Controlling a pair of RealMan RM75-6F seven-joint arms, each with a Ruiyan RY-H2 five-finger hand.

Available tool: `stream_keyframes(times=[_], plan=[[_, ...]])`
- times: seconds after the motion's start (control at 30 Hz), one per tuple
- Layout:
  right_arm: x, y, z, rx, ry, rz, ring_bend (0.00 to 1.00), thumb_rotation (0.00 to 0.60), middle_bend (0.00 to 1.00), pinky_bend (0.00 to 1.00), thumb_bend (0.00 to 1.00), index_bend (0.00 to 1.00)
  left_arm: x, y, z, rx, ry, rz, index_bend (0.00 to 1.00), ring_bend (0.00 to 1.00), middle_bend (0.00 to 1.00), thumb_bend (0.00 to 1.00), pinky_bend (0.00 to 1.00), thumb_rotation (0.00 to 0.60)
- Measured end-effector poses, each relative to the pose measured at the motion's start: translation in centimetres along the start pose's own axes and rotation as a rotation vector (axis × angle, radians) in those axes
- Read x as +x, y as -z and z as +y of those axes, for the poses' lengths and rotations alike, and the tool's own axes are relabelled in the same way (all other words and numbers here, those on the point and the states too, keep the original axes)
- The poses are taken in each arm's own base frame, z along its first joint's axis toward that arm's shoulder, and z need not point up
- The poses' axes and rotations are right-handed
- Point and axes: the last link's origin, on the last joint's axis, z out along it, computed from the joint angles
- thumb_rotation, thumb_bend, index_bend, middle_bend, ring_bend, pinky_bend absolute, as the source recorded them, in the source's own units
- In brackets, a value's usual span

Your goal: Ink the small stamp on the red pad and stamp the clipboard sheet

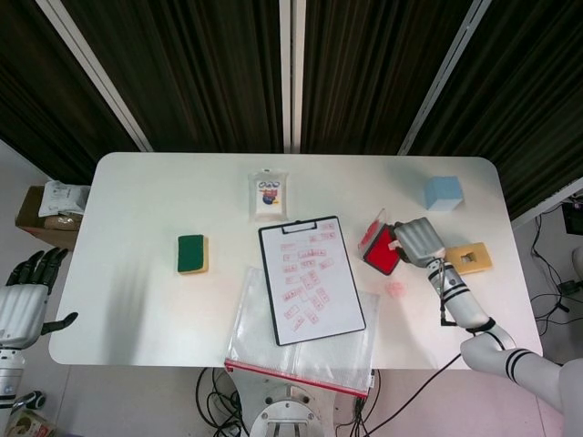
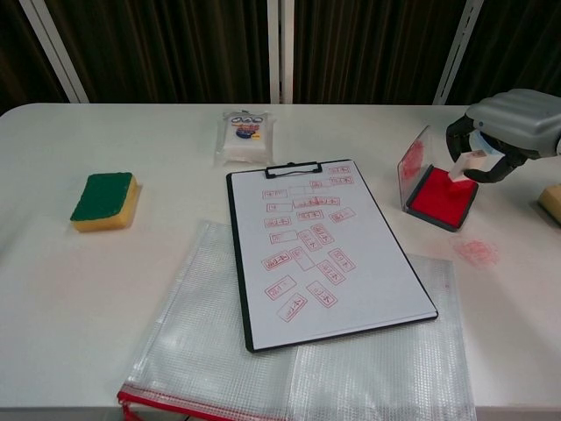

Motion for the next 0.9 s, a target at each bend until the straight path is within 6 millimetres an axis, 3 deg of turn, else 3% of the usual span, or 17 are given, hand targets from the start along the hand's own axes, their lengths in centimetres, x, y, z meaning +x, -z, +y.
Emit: stream_keyframes(times=[0.63,0.9], plan=[[-1.5,-1.0,-0.5,0.016,0.03,-0.027,0.77,0.6,0.75,1.0,0.44,0.88,-0.3,-0.4,0.0,0.006,-0.001,-0.018,0.03,0.06,0.06,0.0,0.15,0.6],[-2.3,-1.2,-1.0,0.017,0.052,-0.016,0.84,0.6,0.83,1.0,0.45,0.99,-0.1,-0.5,0.1,0.004,-0.002,-0.018,0.03,0.06,0.06,0.0,0.15,0.6]])
